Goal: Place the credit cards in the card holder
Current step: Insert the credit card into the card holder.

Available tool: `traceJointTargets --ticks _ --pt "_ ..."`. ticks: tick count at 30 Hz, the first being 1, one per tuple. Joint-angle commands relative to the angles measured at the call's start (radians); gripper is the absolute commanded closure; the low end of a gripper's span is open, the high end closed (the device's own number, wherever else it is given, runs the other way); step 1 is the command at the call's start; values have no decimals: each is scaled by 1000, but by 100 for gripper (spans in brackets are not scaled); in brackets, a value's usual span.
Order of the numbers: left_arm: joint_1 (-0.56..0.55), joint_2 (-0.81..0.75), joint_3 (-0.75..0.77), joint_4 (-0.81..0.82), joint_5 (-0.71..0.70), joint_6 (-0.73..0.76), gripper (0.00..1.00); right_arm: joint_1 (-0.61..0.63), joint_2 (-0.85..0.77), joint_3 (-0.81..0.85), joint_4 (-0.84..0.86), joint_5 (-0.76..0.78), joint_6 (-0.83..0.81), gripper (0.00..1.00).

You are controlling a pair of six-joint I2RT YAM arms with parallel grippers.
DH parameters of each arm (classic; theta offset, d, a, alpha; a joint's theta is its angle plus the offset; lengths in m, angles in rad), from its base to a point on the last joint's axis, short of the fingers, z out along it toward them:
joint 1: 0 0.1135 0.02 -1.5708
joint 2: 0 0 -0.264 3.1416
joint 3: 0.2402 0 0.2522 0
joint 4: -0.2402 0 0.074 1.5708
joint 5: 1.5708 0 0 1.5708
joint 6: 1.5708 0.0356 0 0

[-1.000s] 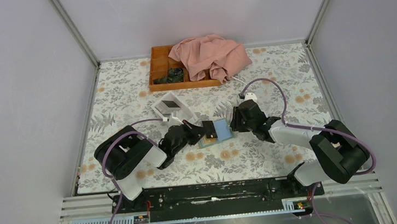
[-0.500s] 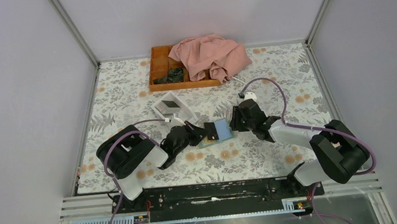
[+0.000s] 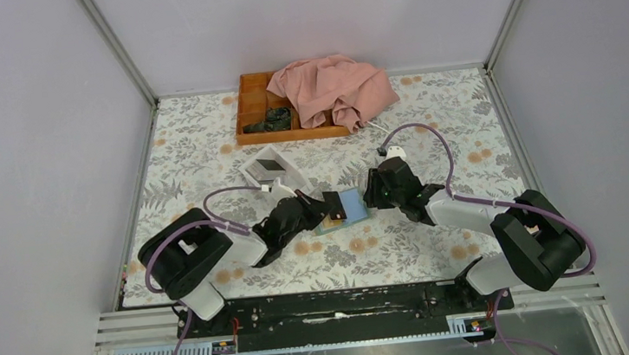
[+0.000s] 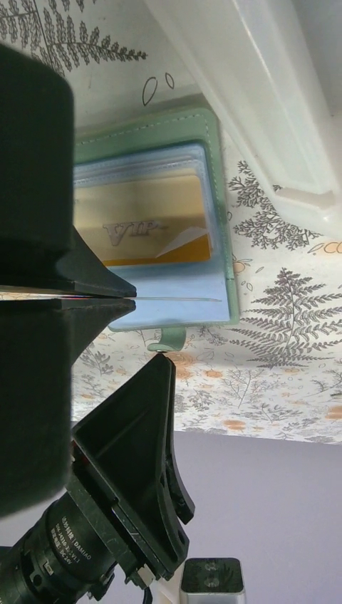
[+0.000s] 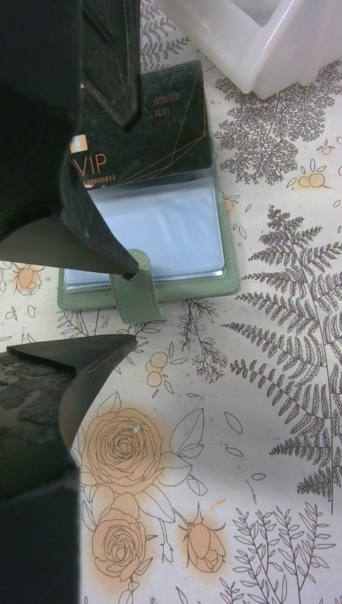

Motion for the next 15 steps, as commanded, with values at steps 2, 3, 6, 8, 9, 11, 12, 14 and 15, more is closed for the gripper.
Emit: traceJointTargets --ticks 2,3,6,8,9,11,12,14,15 --pt "-15 -6 26 -58 -72 33 100 -9 -9 36 39 -6 -13 56" --pt "-16 -1 28 -59 -73 31 100 -9 -10 36 40 -5 -13 56" --pt "-21 2 30 -63 -80 31 100 -8 -15 32 38 0 -16 56" --pt "-23 -1 34 -77 -89 32 100 -9 -15 31 37 0 -15 56" --pt "-25 -2 37 -85 -92 35 100 -9 -16 32 38 0 -16 56" --pt "-27 -5 43 -95 -98 38 100 -8 -15 32 39 -1 -15 56" --pt "-28 -5 45 -98 -99 40 100 -9 -15 32 38 -3 -16 56" --pt "-31 -1 49 -102 -101 39 100 -8 -14 32 39 -4 -15 56" --pt "-31 4 50 -102 -102 38 100 -9 -14 33 39 -6 -15 56"
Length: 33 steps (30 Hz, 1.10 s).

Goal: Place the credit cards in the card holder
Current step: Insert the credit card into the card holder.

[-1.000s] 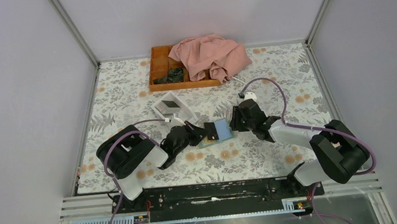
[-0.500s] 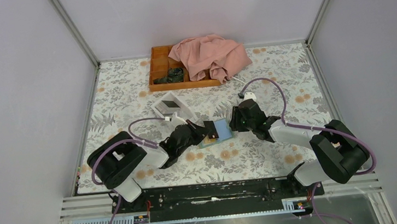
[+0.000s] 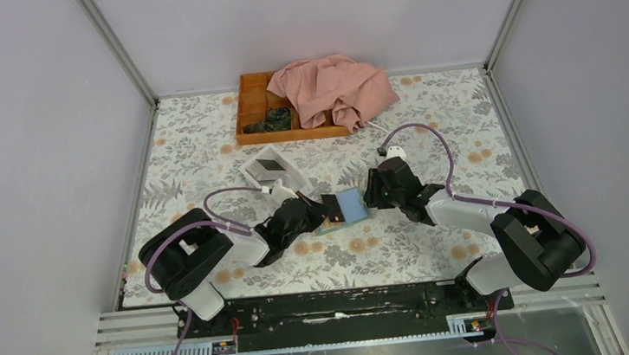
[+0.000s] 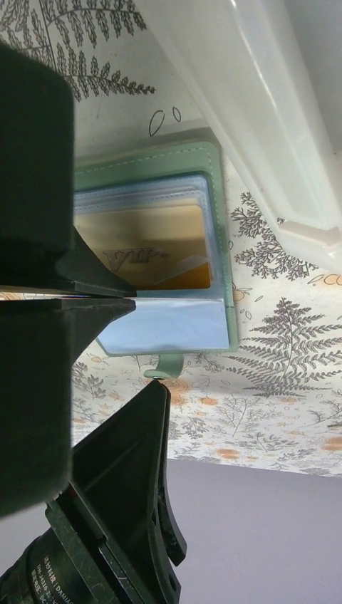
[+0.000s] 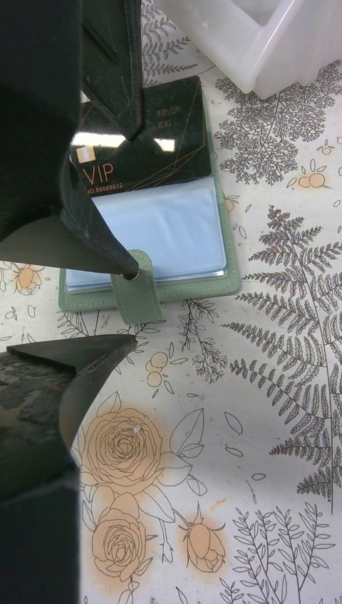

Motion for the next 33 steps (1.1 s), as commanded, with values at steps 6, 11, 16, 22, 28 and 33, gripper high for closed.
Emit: traceJointTargets --ticks 6,11,16,22,28,33 --pt "-9 9 23 13 -32 15 100 -9 -14 26 42 -3 -15 56" --pt "-9 -15 20 3 -37 14 100 -9 -11 24 46 -2 -14 56" --pt "-10 -19 23 10 -26 2 100 -9 -11 24 47 -4 -14 56" --pt "-10 -25 23 16 -12 -11 100 -8 -10 24 45 -1 -15 56" --pt "-10 -36 20 16 -7 -22 100 -8 -5 25 46 -2 -16 56" --pt "-9 -37 27 8 -6 -25 100 -9 -6 24 48 -4 -17 56"
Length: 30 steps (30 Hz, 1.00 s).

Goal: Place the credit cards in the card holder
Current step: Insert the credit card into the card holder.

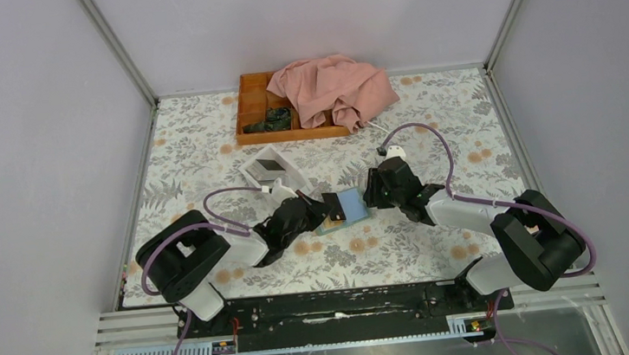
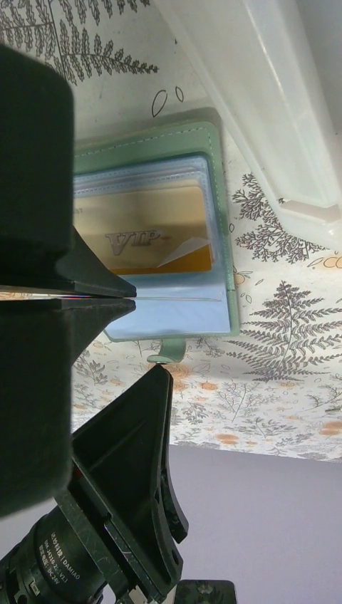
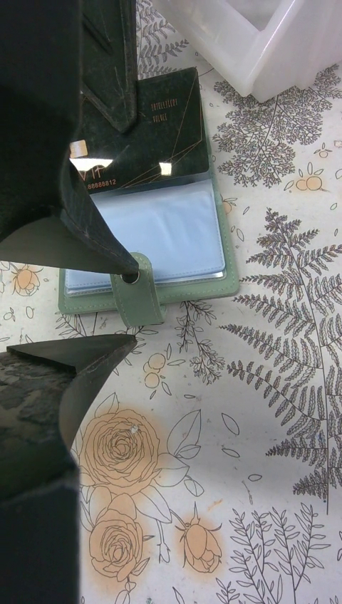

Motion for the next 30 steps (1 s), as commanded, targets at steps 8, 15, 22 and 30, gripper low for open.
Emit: traceJointTargets --ticks 8,15,22,30 --pt "-5 10 28 19 -5 -16 100 -8 -9 25 39 1 -15 56" --pt "-5 26 39 16 -9 -15 100 -8 -8 28 37 1 -17 56" --pt "-7 37 45 6 -15 -12 100 -8 -2 31 38 1 -19 56" --pt "-6 7 28 -34 -47 -12 100 -9 13 33 47 -5 -19 56"
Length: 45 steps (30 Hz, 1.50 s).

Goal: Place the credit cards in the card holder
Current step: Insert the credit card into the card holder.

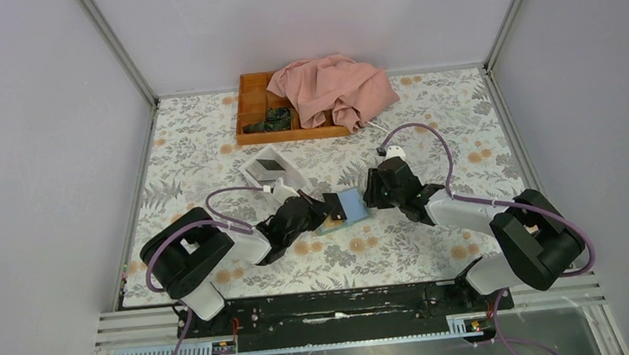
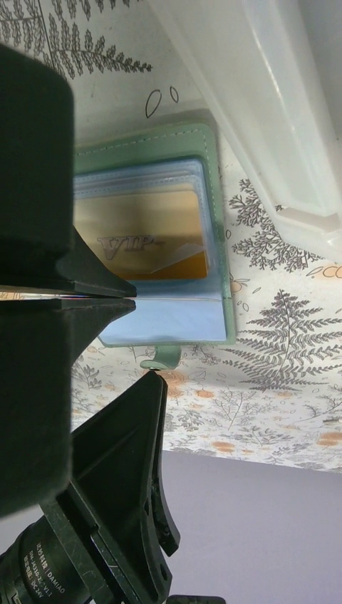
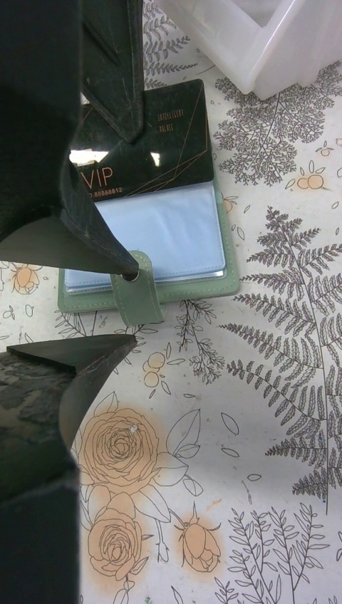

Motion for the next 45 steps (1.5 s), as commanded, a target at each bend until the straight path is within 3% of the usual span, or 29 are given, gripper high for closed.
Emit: traceJointTargets --ticks 1,24,45 --pt "-6 -24 3 -27 -47 1 100 -9 14 34 46 -6 -13 56" --pt "-7 54 21 7 -20 -18 100 -10 40 32 56 -11 -11 56" --pt "-9 138 -8 137 20 -91 100 -12 45 28 53 -4 -9 56"
